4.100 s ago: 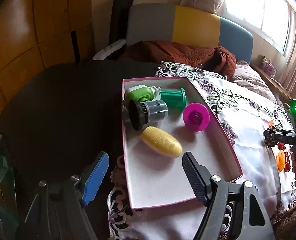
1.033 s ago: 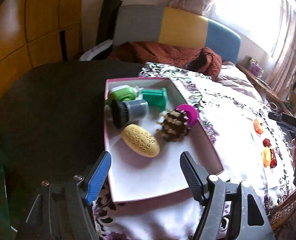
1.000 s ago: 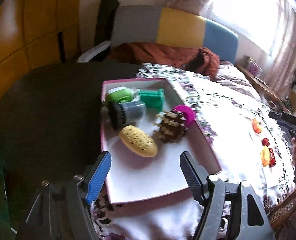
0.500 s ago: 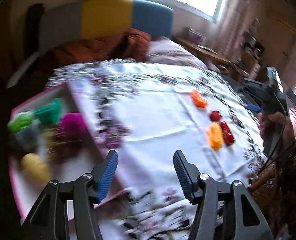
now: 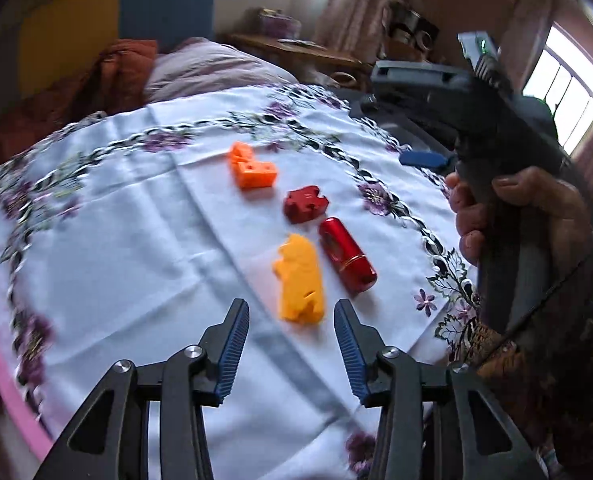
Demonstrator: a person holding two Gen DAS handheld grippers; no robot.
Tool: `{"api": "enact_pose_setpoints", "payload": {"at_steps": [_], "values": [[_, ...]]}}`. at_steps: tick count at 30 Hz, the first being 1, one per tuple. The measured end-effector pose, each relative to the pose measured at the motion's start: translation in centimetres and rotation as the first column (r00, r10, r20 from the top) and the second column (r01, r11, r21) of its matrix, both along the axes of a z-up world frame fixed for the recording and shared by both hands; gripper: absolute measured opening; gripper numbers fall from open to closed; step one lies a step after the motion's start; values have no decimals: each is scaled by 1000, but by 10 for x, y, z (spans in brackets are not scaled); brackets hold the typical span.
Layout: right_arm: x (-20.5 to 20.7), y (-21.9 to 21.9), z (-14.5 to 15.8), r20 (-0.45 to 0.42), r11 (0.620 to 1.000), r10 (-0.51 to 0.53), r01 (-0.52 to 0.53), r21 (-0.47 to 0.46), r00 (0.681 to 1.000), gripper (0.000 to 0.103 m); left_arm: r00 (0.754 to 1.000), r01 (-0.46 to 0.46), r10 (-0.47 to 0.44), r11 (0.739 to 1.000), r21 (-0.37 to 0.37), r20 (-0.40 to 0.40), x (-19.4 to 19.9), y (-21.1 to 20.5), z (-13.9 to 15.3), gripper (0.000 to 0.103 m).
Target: Organize rigid objects
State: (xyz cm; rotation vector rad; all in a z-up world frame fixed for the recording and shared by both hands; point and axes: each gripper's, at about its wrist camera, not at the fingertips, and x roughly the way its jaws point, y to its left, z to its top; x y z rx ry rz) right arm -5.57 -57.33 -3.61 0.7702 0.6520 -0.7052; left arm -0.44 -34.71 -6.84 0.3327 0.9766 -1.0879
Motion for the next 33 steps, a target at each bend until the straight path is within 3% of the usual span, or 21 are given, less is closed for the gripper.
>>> {"api": "enact_pose_setpoints", "payload": {"at_steps": [11, 13, 15, 21, 28, 33], "values": [[-2, -2, -1, 26, 1000, -3, 2, 26, 1000, 81, 999, 45, -44, 996, 81, -7, 6, -55, -31, 42], [-1, -2, -2, 25, 1000, -1, 0, 29, 1000, 81, 999, 46, -46, 992, 117, 2, 6, -64, -42, 26], [-1, -2, -2, 20, 1000, -1, 1, 28, 1000, 81, 999, 33, -36, 996, 88, 26, 6, -60, -42, 26], [5, -2, -7, -3, 999, 23, -23, 44, 1000, 81, 995, -87, 86, 996, 36, 46, 15, -14, -28, 26], [14, 4, -14, -52, 997, 66, -64, 53, 996, 81, 956, -271, 262, 961, 54, 129, 24, 57, -34, 26], [21, 11, -16, -77, 993, 111, -108, 45, 991, 81, 949, -264, 259, 964, 6, 180, 20, 72, -41, 27]]}}
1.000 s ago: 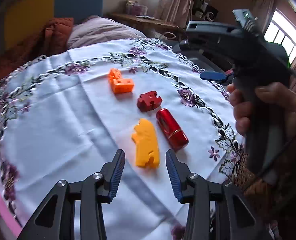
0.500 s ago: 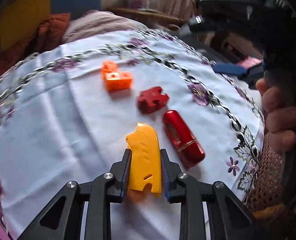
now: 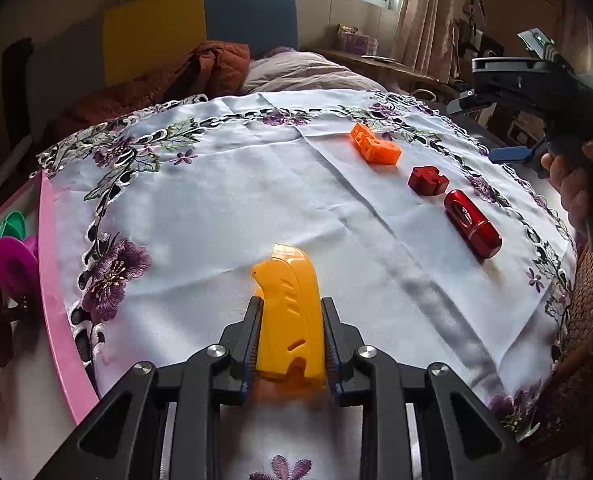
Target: Organize rigid objects
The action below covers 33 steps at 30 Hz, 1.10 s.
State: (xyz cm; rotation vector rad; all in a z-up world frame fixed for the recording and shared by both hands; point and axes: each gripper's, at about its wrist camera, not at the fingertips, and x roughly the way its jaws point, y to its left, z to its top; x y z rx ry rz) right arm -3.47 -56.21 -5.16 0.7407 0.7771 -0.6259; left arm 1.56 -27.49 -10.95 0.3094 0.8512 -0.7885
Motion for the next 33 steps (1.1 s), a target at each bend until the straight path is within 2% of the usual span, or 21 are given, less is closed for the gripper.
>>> {"api": "enact_pose_setpoints", "payload": {"at_steps": [5, 8, 12, 17, 21, 22, 23, 24, 26, 27, 29, 33], "values": [[15, 14, -4, -51, 996, 87, -88, -20, 995, 77, 1000, -5, 5, 1000, -31, -15, 4, 0, -3, 27], [30, 24, -10, -97, 986, 166, -168, -10, 981, 71, 1000, -5, 4, 1000, -27, -9, 2, -1, -3, 27], [63, 34, -8, -147, 964, 255, -264, -44, 956, 70, 1000, -5, 5, 1000, -30, -3, 1, 0, -4, 27], [105, 27, -18, -181, 956, 281, -291, -34, 942, 67, 1000, -7, 7, 999, -42, -7, 1, 3, -4, 27], [134, 25, -39, -261, 953, 284, -302, -33, 923, 65, 1000, -8, 7, 999, -51, -11, 2, 4, -5, 27], [137, 25, -45, -281, 951, 286, -307, -30, 916, 56, 1000, -9, 8, 999, -53, -12, 2, 4, -5, 27], [140, 25, -50, -296, 950, 290, -312, -30, 910, 38, 1000, -9, 8, 998, -55, -13, 3, 5, -5, 27], [142, 28, -56, -330, 942, 297, -331, -53, 896, 37, 1000, -9, 8, 998, -57, -15, 3, 5, -5, 27], [142, 38, -53, -333, 922, 334, -378, -78, 882, 34, 1000, -9, 8, 998, -60, -14, 3, 5, -5, 27], [140, 42, -50, -317, 914, 357, -399, -74, 879, 27, 1000, -9, 8, 998, -60, -12, 3, 5, -5, 27], [135, 58, -40, -299, 889, 402, -447, -98, 866, 27, 1000, -9, 9, 998, -59, -9, 2, 5, -6, 27], [119, 89, -27, -241, 840, 505, -536, -81, 829, 27, 1000, -10, 10, 998, -62, -9, 2, 5, -6, 27]]}}
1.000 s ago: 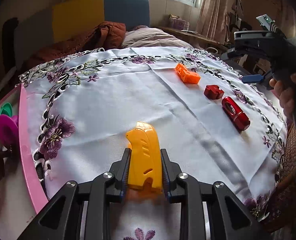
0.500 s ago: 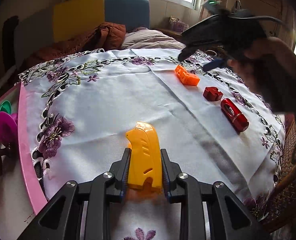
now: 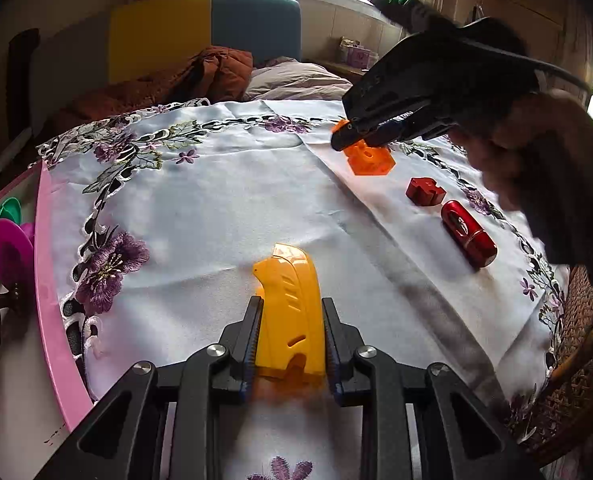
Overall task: Organize rigid objects
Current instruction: 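Close the right tool on the orange cube stack while the left tool holds the yellow piece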
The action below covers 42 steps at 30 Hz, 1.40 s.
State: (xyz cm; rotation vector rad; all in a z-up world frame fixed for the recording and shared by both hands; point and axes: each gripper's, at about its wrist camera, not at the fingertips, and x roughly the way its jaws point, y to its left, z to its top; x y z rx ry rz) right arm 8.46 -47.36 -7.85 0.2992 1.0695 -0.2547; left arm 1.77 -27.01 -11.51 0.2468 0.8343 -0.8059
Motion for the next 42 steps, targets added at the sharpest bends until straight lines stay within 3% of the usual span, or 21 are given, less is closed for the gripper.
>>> {"api": "enact_pose_setpoints", "payload": {"at_steps": [4, 9, 13, 19, 25, 30, 33, 36, 42], "values": [[-11, 35, -5, 2, 992, 122, -122, 41, 993, 27, 1000, -2, 2, 1000, 2, 4, -2, 0, 1, 27], [-7, 48, -24, -54, 984, 179, -177, 37, 982, 28, 1000, -8, 8, 1000, 0, 5, -3, 0, 1, 27], [-5, 44, -28, -60, 983, 176, -172, 69, 983, 30, 1000, -12, 12, 1000, 2, 10, -4, 0, 1, 27], [-5, 47, -29, -65, 981, 190, -188, 38, 980, 30, 1000, -14, 14, 1000, 1, 11, -5, 0, 1, 27], [-1, 39, -33, -53, 983, 157, -150, 109, 986, 29, 1000, -15, 15, 1000, 0, 10, -5, 1, 1, 27], [-7, 45, -28, -60, 983, 184, -182, 36, 981, 28, 1000, -15, 15, 1000, -2, 3, -4, 2, 2, 27], [-4, 46, -31, -57, 980, 196, -194, 42, 979, 29, 1000, -14, 14, 1000, -1, -10, -2, 3, 3, 26], [-4, 45, -31, -53, 979, 201, -199, 42, 978, 29, 1000, -7, 8, 1000, 24, -18, -2, 1, 10, 26], [-4, 44, -30, -46, 976, 218, -217, 28, 975, 30, 1000, 3, -3, 999, -40, 12, -11, 8, 42, 26]]}}
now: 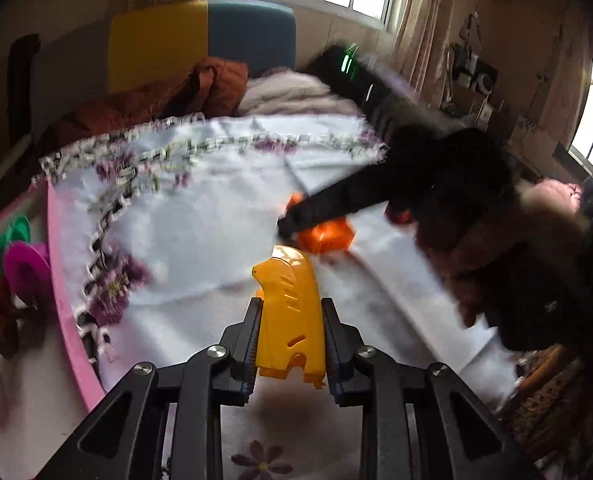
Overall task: Organize rigid objects
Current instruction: 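Close the right tool on the orange cube stack while the left tool holds the yellow piece, then carry the yellow piece into the tray and open the left tool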
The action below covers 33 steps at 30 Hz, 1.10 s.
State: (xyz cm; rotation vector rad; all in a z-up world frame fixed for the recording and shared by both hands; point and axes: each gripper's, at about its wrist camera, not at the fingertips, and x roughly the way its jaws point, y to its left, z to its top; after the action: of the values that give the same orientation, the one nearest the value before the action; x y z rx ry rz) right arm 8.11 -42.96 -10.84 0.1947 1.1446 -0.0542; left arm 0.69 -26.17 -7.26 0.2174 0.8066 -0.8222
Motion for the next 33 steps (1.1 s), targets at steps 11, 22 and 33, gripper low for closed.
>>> {"api": "enact_pose_setpoints", "payload": {"at_steps": [11, 22, 33], "values": [[1, 14, 1, 28, 992, 67, -63, -107, 997, 30, 990, -133, 136, 990, -52, 45, 3, 39, 51, 27], [0, 18, 0, 41, 986, 89, -82, -145, 995, 30, 954, -288, 291, 957, -49, 75, 18, 94, 67, 27], [-2, 22, 0, 45, 979, 105, -95, -178, 993, 30, 909, -416, 417, 909, -26, 27, 27, 155, 55, 27]]}}
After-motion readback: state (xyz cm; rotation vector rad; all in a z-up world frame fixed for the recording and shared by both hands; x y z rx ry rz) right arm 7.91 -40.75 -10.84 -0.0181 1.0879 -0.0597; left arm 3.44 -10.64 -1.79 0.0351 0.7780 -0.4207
